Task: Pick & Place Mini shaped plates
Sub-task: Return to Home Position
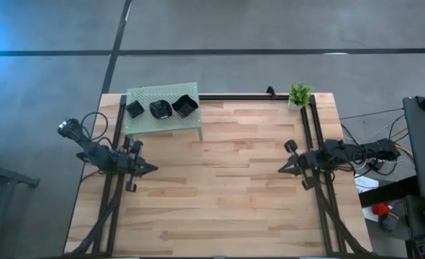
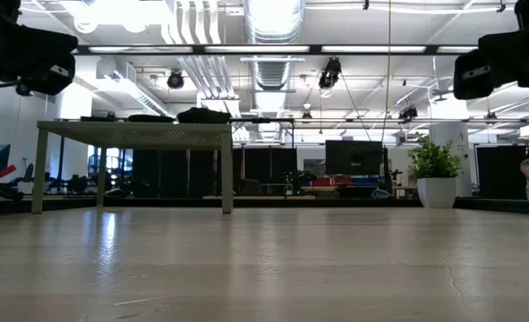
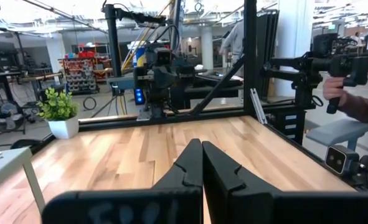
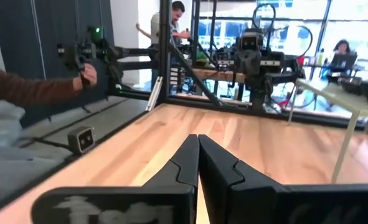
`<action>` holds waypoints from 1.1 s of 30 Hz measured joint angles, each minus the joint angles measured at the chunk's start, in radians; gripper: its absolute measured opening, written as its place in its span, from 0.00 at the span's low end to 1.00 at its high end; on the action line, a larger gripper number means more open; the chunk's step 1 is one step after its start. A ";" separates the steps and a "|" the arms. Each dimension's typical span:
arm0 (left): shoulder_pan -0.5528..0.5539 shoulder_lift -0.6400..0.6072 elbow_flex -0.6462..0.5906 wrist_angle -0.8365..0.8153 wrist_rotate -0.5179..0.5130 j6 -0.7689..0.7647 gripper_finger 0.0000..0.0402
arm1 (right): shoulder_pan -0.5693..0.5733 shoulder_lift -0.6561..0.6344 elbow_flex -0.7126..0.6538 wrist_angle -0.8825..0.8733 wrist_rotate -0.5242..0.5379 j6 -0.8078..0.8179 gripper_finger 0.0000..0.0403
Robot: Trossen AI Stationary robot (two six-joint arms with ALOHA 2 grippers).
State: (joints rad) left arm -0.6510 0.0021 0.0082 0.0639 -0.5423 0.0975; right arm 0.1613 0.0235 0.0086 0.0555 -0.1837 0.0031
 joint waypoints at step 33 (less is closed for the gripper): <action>0.000 0.000 -0.001 0.011 -0.002 0.052 0.00 | -0.001 0.000 0.000 -0.037 0.116 -0.182 0.02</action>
State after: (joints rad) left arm -0.6510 0.0021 0.0074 0.0746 -0.5438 0.1497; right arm 0.1608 0.0235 0.0090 0.0181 -0.0673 -0.1788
